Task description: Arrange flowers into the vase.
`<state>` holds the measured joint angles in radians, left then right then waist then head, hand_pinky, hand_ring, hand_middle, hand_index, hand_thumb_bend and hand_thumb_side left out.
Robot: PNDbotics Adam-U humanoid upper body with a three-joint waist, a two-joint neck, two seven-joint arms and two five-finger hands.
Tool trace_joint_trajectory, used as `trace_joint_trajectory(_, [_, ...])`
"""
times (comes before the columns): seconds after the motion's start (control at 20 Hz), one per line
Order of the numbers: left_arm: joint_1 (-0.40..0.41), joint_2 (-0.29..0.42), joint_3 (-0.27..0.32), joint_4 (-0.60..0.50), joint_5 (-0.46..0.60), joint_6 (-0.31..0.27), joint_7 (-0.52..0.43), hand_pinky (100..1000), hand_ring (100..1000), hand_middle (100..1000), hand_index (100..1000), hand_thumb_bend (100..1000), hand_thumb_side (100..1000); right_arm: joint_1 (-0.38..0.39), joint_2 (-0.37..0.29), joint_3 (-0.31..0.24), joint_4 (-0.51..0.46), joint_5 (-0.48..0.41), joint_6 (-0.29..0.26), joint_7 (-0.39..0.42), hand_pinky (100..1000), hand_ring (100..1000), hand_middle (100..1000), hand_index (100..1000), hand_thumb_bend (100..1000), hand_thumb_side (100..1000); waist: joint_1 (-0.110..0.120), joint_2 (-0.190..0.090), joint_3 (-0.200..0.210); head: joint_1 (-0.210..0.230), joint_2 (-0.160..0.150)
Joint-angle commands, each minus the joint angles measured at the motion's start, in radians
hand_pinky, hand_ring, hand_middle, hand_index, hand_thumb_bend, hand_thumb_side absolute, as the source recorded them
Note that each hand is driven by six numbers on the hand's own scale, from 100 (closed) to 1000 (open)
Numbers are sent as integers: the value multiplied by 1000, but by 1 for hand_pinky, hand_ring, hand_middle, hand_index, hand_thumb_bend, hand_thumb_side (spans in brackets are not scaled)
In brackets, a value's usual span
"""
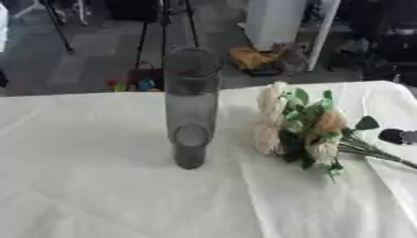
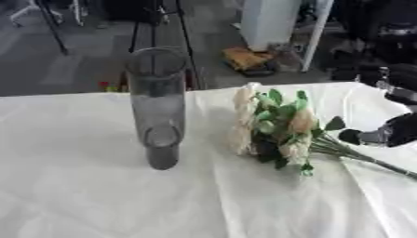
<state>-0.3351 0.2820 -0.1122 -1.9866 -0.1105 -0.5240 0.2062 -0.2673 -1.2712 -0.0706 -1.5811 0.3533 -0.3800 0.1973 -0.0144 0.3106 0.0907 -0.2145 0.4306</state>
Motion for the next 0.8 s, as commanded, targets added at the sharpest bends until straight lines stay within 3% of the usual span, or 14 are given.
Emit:
trace_joint_trajectory(0.05, [-14,16,1,-13,6,0,-5,667,1000,927,962,156,929,-23,-20,4,12,23,17,22,977,1000,967,1000,489,742,0,-22,0,-5,10])
trace_joint_trajectory(0.8, [-15,11,-2,-13,12,4,-10,667,1000,928,962,148,936,-131,74,61,177,69,47,116,962,1000,951,1000,505,652,-1,-21,7,-20,7])
